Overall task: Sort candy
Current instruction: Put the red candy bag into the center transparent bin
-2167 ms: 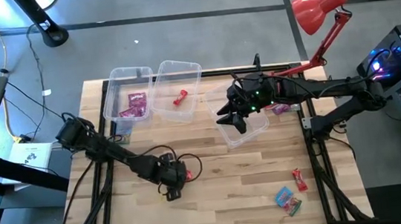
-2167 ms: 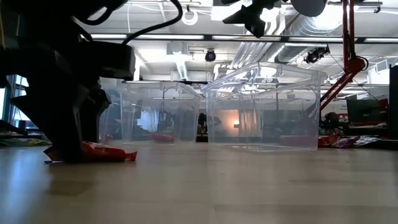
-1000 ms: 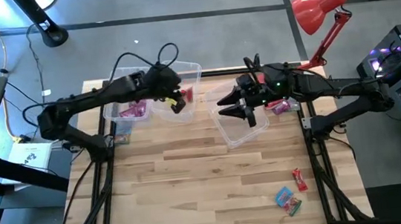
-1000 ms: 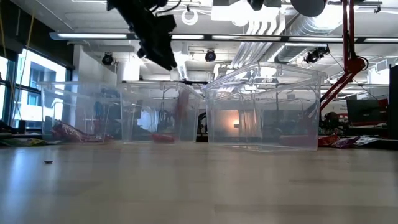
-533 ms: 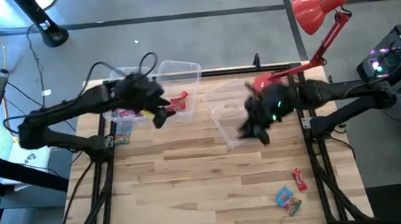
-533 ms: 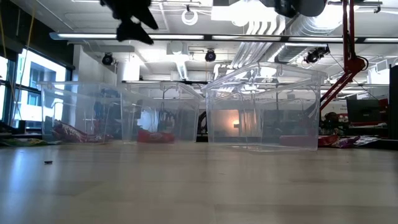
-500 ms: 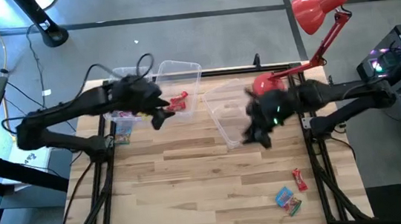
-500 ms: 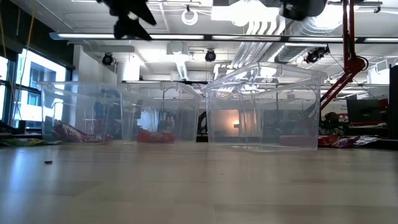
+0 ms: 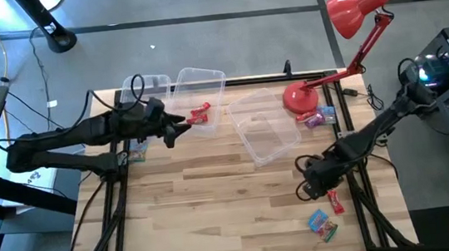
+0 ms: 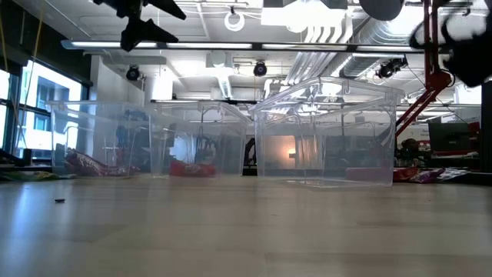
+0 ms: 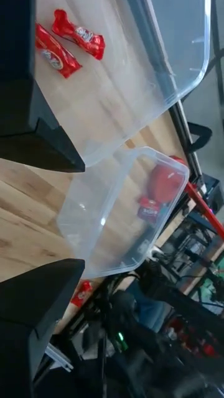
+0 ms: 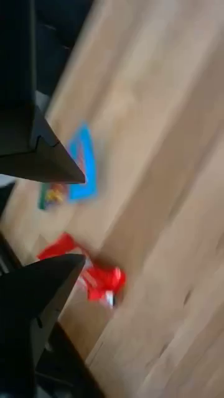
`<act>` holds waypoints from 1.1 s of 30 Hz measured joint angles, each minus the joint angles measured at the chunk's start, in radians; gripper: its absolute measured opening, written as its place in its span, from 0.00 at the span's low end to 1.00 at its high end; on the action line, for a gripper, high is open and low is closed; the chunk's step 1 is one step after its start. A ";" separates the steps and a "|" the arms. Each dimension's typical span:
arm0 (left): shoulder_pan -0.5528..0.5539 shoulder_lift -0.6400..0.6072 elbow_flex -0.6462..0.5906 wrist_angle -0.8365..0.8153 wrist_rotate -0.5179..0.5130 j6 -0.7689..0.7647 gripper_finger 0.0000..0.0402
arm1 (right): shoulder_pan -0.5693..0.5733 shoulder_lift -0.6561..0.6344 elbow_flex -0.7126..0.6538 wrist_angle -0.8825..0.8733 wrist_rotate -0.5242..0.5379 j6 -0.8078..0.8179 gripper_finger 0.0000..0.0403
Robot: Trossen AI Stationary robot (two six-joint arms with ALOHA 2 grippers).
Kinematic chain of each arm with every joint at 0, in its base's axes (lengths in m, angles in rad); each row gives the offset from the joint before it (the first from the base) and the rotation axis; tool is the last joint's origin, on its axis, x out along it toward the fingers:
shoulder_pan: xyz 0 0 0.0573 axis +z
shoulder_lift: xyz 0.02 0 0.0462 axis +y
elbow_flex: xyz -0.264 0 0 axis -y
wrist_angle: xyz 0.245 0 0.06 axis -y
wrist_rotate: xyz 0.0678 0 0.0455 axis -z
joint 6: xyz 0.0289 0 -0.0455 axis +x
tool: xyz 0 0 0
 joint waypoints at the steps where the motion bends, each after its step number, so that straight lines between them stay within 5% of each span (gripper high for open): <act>1: 0.000 0.003 -0.002 0.021 0.001 0.000 0.58 | 0.007 0.000 -0.031 0.016 -0.001 0.043 0.47; 14: 0.000 0.005 -0.004 0.110 0.006 0.011 0.58 | 0.090 0.003 -0.223 0.112 -0.121 0.273 0.47; 27: 0.000 0.005 -0.004 0.108 0.007 0.003 0.58 | 0.148 0.022 -0.332 0.361 -0.015 0.458 0.47; 33: 0.000 0.004 -0.004 0.115 0.012 -0.002 0.58 | 0.148 0.028 -0.335 0.373 -0.019 0.429 0.29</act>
